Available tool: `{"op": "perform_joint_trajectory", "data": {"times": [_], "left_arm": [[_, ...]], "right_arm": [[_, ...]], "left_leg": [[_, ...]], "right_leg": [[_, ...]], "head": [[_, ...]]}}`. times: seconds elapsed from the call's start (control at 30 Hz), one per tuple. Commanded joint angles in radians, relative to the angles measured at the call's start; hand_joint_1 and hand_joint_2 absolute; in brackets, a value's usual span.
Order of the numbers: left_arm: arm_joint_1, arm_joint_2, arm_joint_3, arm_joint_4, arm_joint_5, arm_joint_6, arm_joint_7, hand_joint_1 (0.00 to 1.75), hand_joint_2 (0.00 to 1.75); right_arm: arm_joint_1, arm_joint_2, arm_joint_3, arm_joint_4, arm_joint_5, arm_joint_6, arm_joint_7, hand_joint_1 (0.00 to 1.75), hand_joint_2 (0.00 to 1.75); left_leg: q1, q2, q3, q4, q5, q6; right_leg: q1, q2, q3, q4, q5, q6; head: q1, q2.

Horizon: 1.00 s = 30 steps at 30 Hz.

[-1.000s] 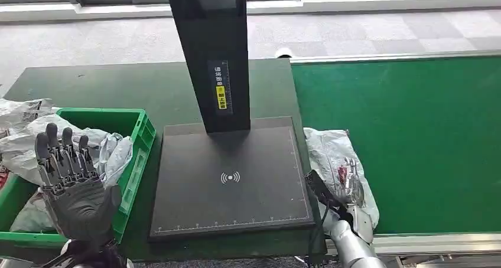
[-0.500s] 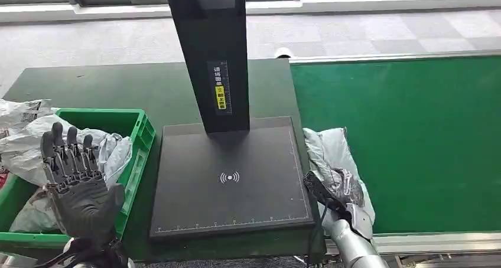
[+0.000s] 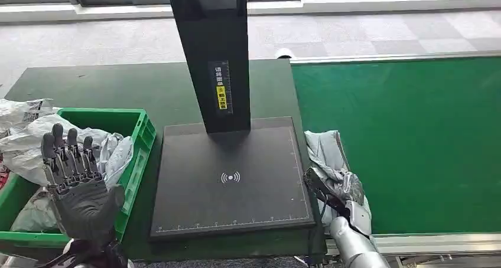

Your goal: Moved the parcel from conveyor to table for the left to box.

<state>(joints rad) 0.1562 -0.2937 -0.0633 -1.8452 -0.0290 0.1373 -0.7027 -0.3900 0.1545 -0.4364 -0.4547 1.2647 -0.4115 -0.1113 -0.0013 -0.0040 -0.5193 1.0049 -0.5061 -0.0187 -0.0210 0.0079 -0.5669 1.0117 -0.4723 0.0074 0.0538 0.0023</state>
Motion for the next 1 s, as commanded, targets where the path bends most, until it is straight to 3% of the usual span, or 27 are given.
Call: {"op": "perform_joint_trajectory", "data": {"times": [0.03, 0.17, 0.4, 0.53, 0.63, 0.73, 0.83, 0.9, 1.0], "left_arm": [[0.010, 0.030, -0.036, 0.005, -0.004, 0.017, 0.005, 0.00, 1.75], [-0.003, 0.024, -0.033, 0.017, -0.007, 0.012, 0.005, 0.00, 1.75], [-0.047, 0.022, -0.015, 0.060, -0.002, -0.008, 0.005, 0.00, 1.75], [-0.054, 0.017, -0.005, 0.068, -0.006, -0.027, 0.005, 0.00, 1.75], [-0.067, 0.022, -0.009, 0.077, -0.002, -0.037, 0.005, 0.00, 1.75], [-0.067, 0.022, -0.009, 0.077, -0.002, -0.037, 0.005, 0.00, 1.75], [-0.083, 0.031, -0.013, 0.096, 0.001, -0.043, 0.005, 0.00, 1.75], [-0.100, 0.032, -0.014, 0.103, 0.005, -0.048, 0.005, 0.00, 1.75], [-0.102, 0.032, -0.020, 0.106, 0.000, -0.035, 0.005, 0.00, 1.75]], "right_arm": [[0.084, 0.068, -0.002, -0.283, -0.227, -0.281, -0.296, 1.75, 1.75], [0.205, 0.195, -0.003, -0.722, -0.382, -0.287, -0.522, 1.75, 1.75], [0.292, 0.195, 0.147, -1.084, -0.427, -0.287, -0.504, 1.75, 1.75], [0.307, 0.195, 0.223, -1.036, -0.424, -0.287, -0.495, 1.75, 1.75], [0.279, 0.183, 0.317, -0.860, -0.433, -0.269, -0.519, 1.75, 1.75], [0.279, 0.183, 0.317, -0.860, -0.433, -0.269, -0.519, 1.75, 1.75], [0.230, 0.152, 0.434, -0.693, -0.352, -0.087, -0.434, 1.75, 1.75], [0.161, 0.155, 0.503, -0.512, -0.260, -0.060, -0.369, 1.75, 1.75], [0.086, 0.169, 0.532, -0.315, -0.258, -0.051, -0.357, 1.75, 1.75]], "left_leg": [[0.002, 0.000, -0.003, -0.002, 0.002, 0.000], [0.000, 0.000, -0.006, 0.000, 0.001, -0.001], [-0.001, -0.003, -0.008, 0.001, 0.001, 0.000], [0.001, 0.001, -0.006, 0.000, 0.001, 0.000], [0.002, 0.001, -0.005, -0.001, 0.001, 0.000], [0.003, 0.003, -0.004, -0.002, 0.002, -0.001], [0.002, 0.002, -0.003, -0.002, 0.002, -0.001], [0.003, 0.004, -0.003, -0.003, 0.002, -0.001], [0.003, 0.010, -0.004, -0.003, 0.001, -0.001]], "right_leg": [[0.002, -0.002, -0.002, -0.003, 0.003, -0.002], [0.000, -0.001, -0.006, 0.001, 0.001, -0.001], [0.000, -0.004, -0.008, 0.002, 0.000, -0.001], [0.002, 0.000, -0.006, -0.001, 0.001, -0.001], [0.002, -0.001, -0.004, -0.001, 0.002, -0.001], [0.002, 0.001, -0.004, -0.003, 0.003, -0.001], [0.001, 0.001, -0.004, -0.002, 0.003, -0.001], [0.002, 0.002, -0.003, -0.004, 0.004, -0.002], [0.003, 0.008, -0.001, -0.004, 0.005, -0.002]], "head": [[0.000, 0.000], [0.000, 0.000], [0.000, 0.000], [0.000, 0.000], [0.000, 0.000], [0.000, 0.000], [0.000, 0.000], [0.000, 0.000], [0.000, 0.000]]}}
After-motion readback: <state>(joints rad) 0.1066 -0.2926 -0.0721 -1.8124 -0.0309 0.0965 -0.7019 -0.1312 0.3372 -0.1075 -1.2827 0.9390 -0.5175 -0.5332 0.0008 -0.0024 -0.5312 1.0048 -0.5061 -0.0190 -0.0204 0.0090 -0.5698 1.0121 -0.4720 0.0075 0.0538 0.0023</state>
